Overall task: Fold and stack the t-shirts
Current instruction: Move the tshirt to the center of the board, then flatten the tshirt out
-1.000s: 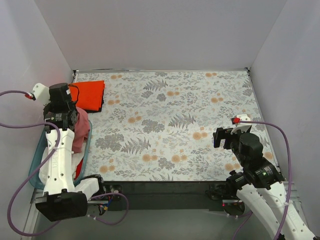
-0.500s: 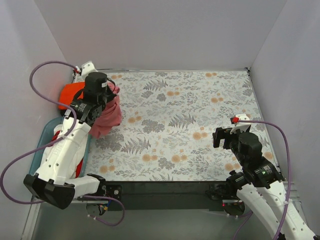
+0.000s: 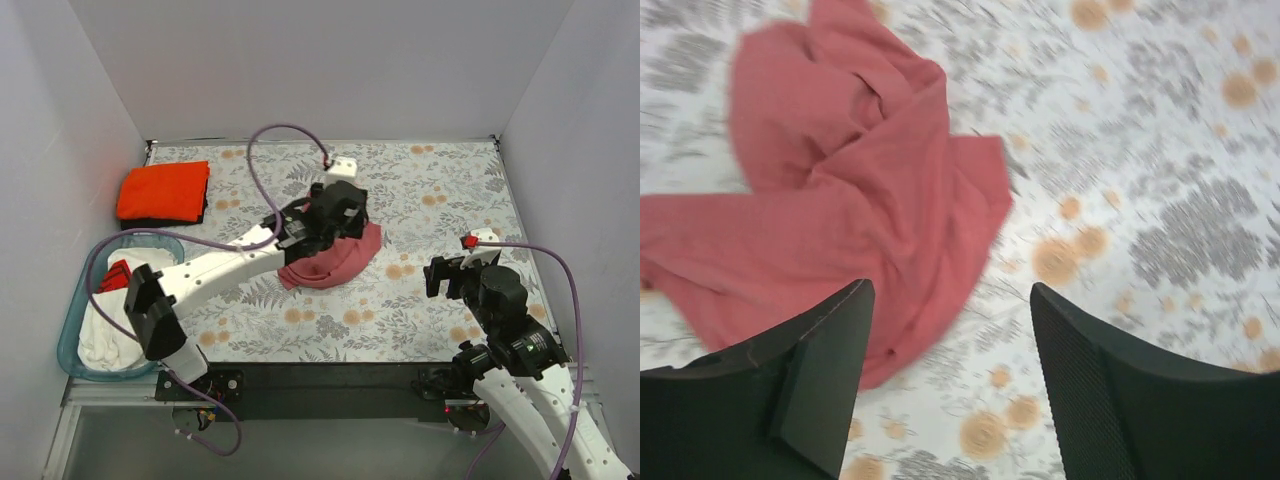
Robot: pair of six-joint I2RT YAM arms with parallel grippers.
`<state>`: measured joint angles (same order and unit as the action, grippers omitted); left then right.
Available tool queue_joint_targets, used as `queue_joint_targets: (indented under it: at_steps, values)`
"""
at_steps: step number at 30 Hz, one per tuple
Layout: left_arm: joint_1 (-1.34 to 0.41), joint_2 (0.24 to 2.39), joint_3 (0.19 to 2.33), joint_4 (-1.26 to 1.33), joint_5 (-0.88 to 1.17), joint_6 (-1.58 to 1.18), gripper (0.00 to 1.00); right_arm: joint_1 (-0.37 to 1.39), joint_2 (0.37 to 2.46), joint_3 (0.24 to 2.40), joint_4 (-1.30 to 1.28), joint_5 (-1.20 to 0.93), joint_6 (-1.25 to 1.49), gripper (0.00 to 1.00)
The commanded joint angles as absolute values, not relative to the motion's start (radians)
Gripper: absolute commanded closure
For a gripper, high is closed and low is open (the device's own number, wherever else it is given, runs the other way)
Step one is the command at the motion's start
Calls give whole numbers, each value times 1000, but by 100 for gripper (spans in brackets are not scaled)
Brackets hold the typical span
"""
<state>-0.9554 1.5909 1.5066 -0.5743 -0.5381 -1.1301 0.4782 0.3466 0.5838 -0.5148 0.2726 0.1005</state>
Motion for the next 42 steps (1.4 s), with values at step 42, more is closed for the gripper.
queue_joint_targets:
  at_steps: [42]
  values:
    - [-290,899,604,-379,-288,-1313,38,1037,1899,1450,-393,138,97,26]
